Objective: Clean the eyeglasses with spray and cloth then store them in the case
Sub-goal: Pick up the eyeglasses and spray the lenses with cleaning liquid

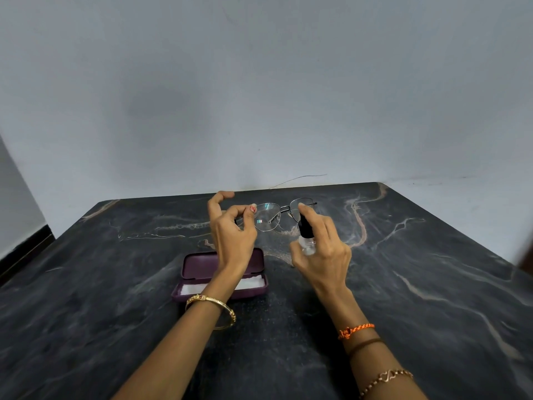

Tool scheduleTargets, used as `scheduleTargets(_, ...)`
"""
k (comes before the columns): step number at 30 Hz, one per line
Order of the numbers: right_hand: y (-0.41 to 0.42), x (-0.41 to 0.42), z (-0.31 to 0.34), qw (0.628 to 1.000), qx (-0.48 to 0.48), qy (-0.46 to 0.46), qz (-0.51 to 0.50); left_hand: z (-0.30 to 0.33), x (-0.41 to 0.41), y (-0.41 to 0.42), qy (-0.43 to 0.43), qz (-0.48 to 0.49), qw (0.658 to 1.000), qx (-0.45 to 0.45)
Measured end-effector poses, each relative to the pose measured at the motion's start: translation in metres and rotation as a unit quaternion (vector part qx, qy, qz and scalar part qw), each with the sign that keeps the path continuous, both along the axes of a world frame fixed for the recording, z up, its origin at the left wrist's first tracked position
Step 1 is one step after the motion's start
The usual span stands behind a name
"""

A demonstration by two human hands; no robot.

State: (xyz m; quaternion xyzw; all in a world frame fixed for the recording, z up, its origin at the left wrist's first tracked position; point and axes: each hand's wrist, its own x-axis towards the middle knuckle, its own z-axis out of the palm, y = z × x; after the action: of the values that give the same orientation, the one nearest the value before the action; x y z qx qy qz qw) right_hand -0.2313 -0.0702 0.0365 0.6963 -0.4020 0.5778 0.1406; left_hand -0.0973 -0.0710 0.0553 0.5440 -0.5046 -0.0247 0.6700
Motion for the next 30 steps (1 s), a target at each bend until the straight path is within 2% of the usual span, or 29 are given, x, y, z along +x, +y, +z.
scheduleTargets(3, 0.001, 0.003, -0.001, 1.000, 0.002, 0.023, -0.001, 0.000, 0.000, 0.000, 0.002, 0.003, 1.000, -0.007)
scheduleTargets(11, 0.002, 0.002, -0.002, 1.000, -0.005, -0.003, 0.001, 0.000, 0.001, -0.001, 0.002, 0.012, 1.000, -0.017)
scheduleTargets(16, -0.004, -0.009, -0.002, 0.995, 0.040, -0.085, -0.037, -0.002, 0.004, -0.004, 0.017, 0.008, 1.000, -0.018)
scheduleTargets(20, -0.011, -0.020, -0.003, 0.991, 0.040, -0.118, -0.056, -0.001, 0.004, -0.004, 0.022, 0.006, 1.000, -0.019)
scheduleTargets(25, -0.014, -0.018, -0.009, 0.991, 0.021, -0.121, -0.044, 0.000, 0.004, -0.003, 0.033, -0.001, 0.999, -0.011)
scheduleTargets(30, -0.016, -0.016, -0.017, 0.981, 0.052, -0.184, -0.015, 0.001, 0.007, -0.003, 0.060, -0.013, 0.998, -0.004)
